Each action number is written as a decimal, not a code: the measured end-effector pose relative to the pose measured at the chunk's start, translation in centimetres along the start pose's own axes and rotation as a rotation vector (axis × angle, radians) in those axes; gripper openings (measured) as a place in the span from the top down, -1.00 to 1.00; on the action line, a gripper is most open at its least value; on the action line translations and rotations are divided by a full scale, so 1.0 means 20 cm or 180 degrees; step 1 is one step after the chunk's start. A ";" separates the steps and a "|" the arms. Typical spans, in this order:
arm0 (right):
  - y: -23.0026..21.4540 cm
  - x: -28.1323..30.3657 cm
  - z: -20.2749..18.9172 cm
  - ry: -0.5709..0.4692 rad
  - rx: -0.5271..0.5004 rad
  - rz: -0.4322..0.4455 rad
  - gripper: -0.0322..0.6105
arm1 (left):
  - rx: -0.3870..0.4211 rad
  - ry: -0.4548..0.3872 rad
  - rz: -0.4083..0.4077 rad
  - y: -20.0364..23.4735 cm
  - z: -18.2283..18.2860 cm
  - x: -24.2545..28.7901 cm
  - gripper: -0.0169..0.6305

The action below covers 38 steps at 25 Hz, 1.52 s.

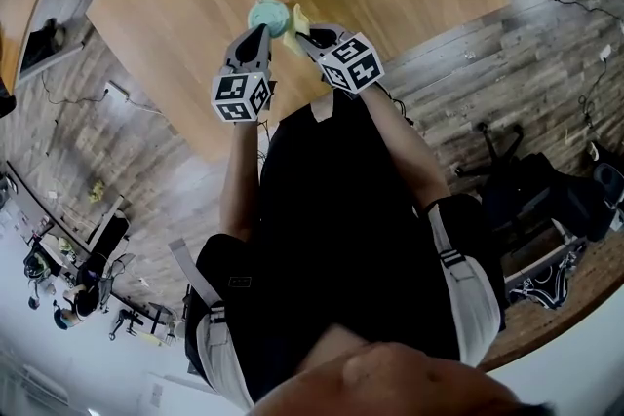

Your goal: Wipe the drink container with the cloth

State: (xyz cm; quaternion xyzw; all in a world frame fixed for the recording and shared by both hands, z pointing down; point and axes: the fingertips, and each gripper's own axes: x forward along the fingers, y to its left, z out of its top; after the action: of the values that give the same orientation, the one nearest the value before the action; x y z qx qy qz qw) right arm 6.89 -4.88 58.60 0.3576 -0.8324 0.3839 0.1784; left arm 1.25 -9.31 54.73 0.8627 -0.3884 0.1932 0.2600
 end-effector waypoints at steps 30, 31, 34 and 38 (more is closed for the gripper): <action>-0.28 0.40 -0.24 0.0794 -0.0207 0.0414 0.77 | -0.0169 -0.0004 0.0123 -0.03 0.02 0.03 0.88; -0.30 0.41 -0.25 0.0822 -0.0218 0.0420 0.77 | -0.0182 -0.0006 0.0124 -0.03 0.03 0.03 0.88; -0.32 0.45 -0.29 0.0934 -0.0290 0.0421 0.77 | -0.0206 -0.0002 0.0132 -0.03 0.03 0.03 0.88; -0.30 0.42 -0.24 0.0957 -0.0436 0.0496 0.77 | -0.0221 0.0011 0.0129 -0.02 0.03 0.03 0.88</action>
State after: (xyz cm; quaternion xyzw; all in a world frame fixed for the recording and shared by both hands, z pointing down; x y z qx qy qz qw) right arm 5.62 -7.76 69.65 0.2176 -0.8458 0.3881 0.2944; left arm 2.00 -9.77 54.52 0.8448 -0.4118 0.1863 0.2865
